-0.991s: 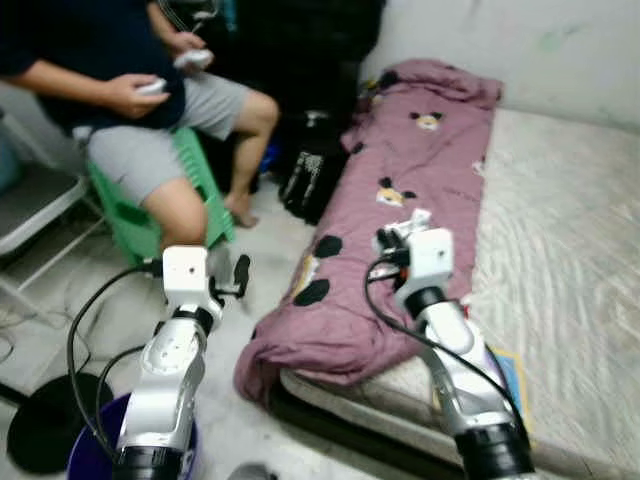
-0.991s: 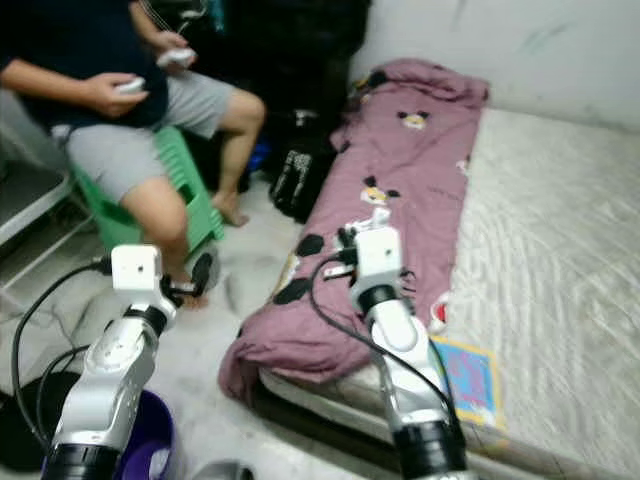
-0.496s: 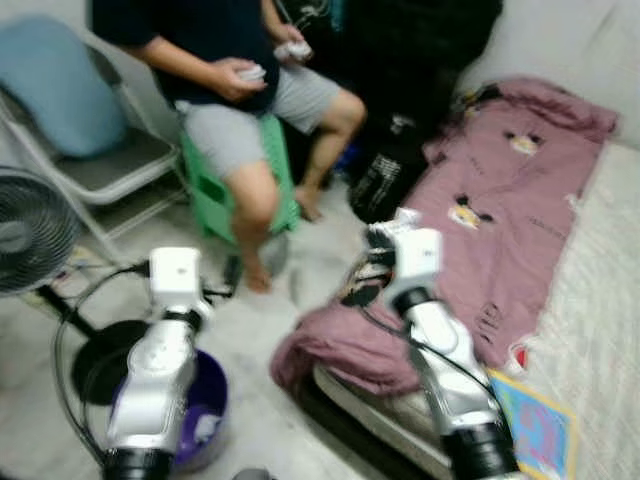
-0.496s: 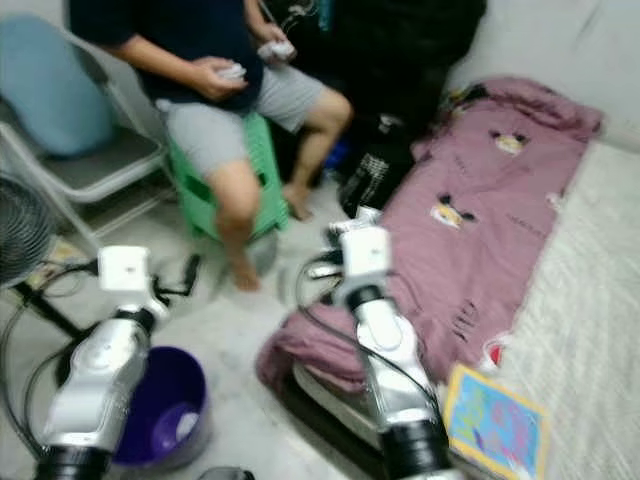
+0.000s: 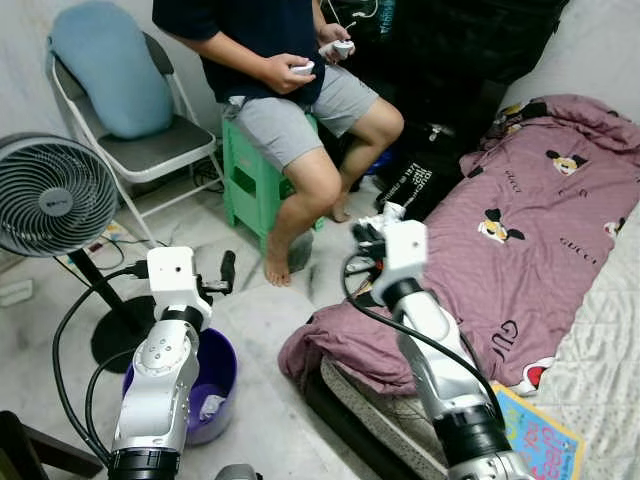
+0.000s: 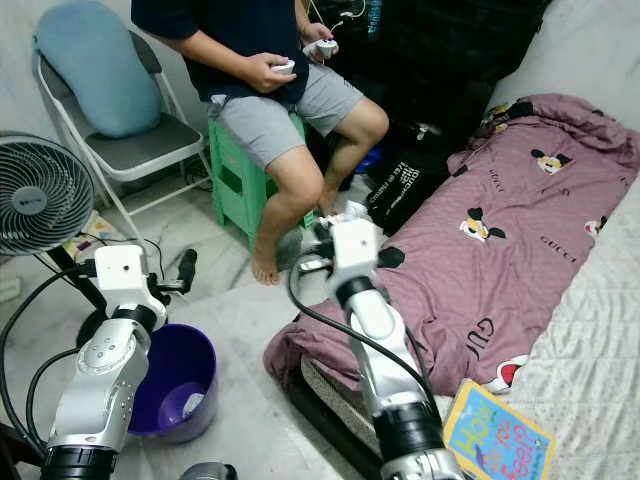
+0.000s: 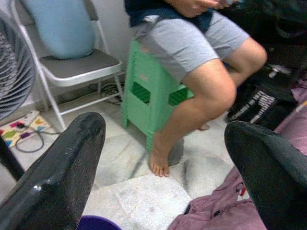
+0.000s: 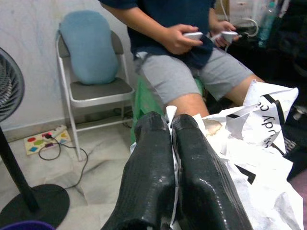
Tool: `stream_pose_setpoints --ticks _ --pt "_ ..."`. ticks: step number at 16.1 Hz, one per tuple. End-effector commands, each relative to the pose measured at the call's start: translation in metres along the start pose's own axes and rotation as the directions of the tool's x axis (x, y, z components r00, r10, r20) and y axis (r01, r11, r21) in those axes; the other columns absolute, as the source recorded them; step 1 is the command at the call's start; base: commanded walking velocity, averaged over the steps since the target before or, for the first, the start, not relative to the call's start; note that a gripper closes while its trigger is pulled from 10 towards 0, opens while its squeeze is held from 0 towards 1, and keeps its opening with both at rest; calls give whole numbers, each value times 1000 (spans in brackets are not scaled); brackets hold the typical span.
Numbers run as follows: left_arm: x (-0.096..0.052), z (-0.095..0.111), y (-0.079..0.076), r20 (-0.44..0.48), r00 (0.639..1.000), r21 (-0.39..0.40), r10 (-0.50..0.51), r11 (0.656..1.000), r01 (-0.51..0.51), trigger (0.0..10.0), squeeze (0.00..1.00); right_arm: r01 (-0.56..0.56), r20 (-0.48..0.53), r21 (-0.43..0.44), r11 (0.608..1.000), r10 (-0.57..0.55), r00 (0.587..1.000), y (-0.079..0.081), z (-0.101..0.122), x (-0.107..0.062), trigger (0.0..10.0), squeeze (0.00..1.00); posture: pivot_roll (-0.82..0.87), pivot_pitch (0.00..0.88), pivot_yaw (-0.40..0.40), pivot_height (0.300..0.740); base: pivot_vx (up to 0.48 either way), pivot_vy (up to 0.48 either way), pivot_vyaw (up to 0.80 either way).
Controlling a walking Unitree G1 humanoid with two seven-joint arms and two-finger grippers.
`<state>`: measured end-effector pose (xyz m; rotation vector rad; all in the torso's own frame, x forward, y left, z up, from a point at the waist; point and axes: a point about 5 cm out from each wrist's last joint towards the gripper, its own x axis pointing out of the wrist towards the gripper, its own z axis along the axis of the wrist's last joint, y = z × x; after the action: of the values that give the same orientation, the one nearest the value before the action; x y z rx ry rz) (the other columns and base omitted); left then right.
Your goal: Clean up the room
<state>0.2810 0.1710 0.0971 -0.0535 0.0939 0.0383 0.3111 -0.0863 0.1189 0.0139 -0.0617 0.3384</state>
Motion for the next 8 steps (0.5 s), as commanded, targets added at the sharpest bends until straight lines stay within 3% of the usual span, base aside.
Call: stream_pose_setpoints --ticks 1,4,8 --pt "-2 4 3 20 1000 -3 19 1000 -18 10000 0 -14 -3 1 1000 14 1000 2 0 3 10000 0 139 0 -53 740 0 0 0" --pt "2 5 4 17 999 -25 28 999 -27 10000 0 -19 1 -16 1000 19 1000 2 1 5 10000 0 131 0 -52 740 0 0 0" --pt "4 5 -1 28 999 -12 31 999 -31 10000 0 -14 15 -31 999 14 1000 -1 3 5 10000 0 111 0 -47 740 0 0 800"
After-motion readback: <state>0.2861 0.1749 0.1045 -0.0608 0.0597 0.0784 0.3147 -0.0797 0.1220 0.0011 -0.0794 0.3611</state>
